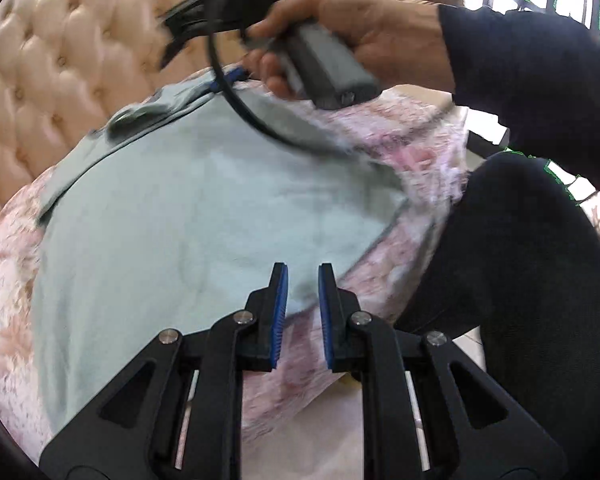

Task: Fold clothes

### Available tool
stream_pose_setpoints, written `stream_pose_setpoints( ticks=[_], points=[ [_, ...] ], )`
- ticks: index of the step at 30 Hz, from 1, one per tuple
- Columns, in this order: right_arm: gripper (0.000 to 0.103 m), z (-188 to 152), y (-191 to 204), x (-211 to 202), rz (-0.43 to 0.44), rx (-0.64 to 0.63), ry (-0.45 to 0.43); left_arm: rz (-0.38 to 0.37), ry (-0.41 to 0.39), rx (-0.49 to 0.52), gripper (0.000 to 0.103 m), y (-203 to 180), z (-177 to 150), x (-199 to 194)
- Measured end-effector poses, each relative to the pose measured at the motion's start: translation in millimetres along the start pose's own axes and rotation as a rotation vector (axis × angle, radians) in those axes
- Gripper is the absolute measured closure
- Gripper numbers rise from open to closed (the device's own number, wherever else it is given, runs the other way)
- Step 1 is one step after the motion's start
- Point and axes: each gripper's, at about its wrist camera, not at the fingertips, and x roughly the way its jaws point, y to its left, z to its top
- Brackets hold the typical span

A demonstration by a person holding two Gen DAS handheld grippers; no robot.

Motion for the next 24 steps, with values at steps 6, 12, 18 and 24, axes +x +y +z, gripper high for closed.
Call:
stream_pose_setpoints(
  ticks=[6,12,18,24],
  points=[
    [0.024,2,-36,5,0.118,0.366,-0.057,0.051,-0.002,-0.082,0.085,26,4,-5],
    [0.058,20,-42,15,0.099,0.408,-0.152,0.163,-0.069,-0.132,0.085,63,19,-27],
    [0.099,19,-22,29,-0.062,0.244,-0.136,0.544,-0.206,0.164,0.034,104,72,-16],
    [0.099,20,-27,24,-0.049,0.226,-0.108,0.683,-0.133,0.759,0.035,97,103,79]
  ],
)
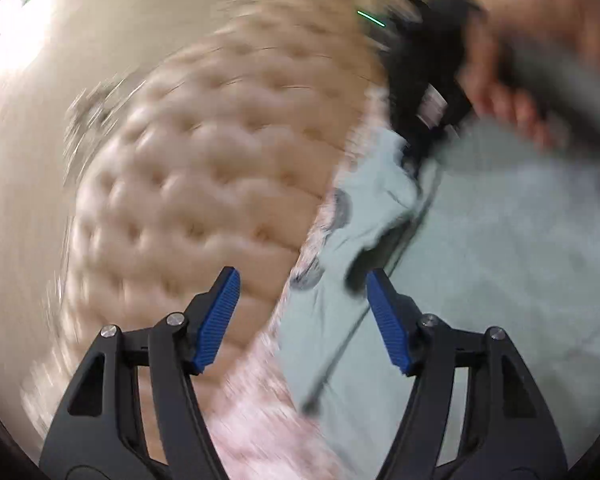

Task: Fold clothes

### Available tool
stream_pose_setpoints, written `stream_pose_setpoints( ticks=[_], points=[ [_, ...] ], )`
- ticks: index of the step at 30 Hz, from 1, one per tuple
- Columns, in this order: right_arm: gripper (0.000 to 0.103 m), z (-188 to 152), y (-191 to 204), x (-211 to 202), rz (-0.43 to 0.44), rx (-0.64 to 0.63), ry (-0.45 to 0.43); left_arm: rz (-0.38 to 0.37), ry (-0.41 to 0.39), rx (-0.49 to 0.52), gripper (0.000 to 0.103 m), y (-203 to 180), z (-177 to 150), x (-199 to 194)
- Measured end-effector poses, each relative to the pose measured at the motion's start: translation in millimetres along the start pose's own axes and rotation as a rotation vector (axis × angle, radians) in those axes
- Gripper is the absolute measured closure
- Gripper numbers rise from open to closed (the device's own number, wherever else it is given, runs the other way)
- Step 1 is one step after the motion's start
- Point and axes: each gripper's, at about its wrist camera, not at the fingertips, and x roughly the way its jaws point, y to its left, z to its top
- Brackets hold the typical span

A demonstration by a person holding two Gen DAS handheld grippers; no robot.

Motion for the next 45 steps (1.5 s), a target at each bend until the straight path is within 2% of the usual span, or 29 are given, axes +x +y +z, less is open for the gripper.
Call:
stream_pose_setpoints(
  ticks=[1,3,5,9,11,12,13,15,16,18,20,23,25,26,29,30,32,37,40,42,45],
  points=[
    [0.099,0,1,-1,-0.003,-0.01,-0.001,-0.011,0.006,0.057,0.041,-8,4,13],
    [0.099,-1,0,-2,-0.006,-0.014,0.008,-0.032,0.036,0.148,0.044,-20,10,39],
    [0.099,-3,-5,-3,-0.002,-0.001,0.019,-0.047,0.066,0.217,0.053,-28,11,57],
    [0.099,0,-14,-3,0.002,0.0,0.046,-0.069,0.09,0.248,0.055,-26,15,80],
    [0.099,-1,-14,-2,-0.002,-0.009,0.051,-0.105,0.114,0.238,0.072,-21,18,93],
    [0.099,-1,-15,-2,-0.003,-0.013,0.052,-0.128,0.12,0.221,0.097,-18,20,96],
    [0.099,-1,-16,-2,-0.003,-0.008,0.053,-0.14,0.122,0.169,0.097,-11,21,97],
    [0.098,-1,-18,-1,-0.001,0.004,0.053,-0.163,0.131,0.003,0.097,14,25,97],
    [0.098,-1,-18,-1,-0.001,0.012,0.052,-0.174,0.143,-0.119,0.097,31,22,98],
    [0.098,-1,-19,-1,-0.004,0.02,0.049,-0.219,0.183,-0.462,0.097,72,0,100],
    [0.098,-2,-18,-1,-0.009,0.019,0.043,-0.33,0.223,-0.883,0.097,109,-44,105],
    [0.097,-3,-21,-3,0.001,0.044,0.034,-0.47,0.276,-1.431,0.097,117,-122,112],
    [0.096,-3,-22,-2,0.005,0.056,0.036,-0.517,0.299,-1.701,0.096,106,-166,110],
    [0.093,-4,-22,-2,0.008,0.051,0.039,-0.53,0.305,-1.777,0.096,100,-179,110],
    [0.09,-3,-19,0,0.011,0.042,0.038,-0.552,0.32,-1.885,0.095,88,-201,105],
    [0.09,-3,-19,0,0.011,0.042,0.037,-0.55,0.324,-1.899,0.09,86,-204,102],
    [0.09,-3,-18,1,0.011,0.04,0.037,-0.536,0.328,-1.898,0.089,86,-208,97],
    [0.09,-3,-19,2,0.017,0.048,0.034,-0.479,0.329,-1.846,0.068,96,-213,87],
    [0.09,-3,-20,2,0.023,0.058,0.031,-0.441,0.321,-1.859,0.056,107,-229,88],
    [0.09,-3,-21,1,0.025,0.061,0.03,-0.419,0.321,-1.872,0.056,113,-239,89],
    [0.09,-3,-23,1,0.027,0.07,0.027,-0.434,0.307,-1.869,0.056,124,-249,101]
  ],
)
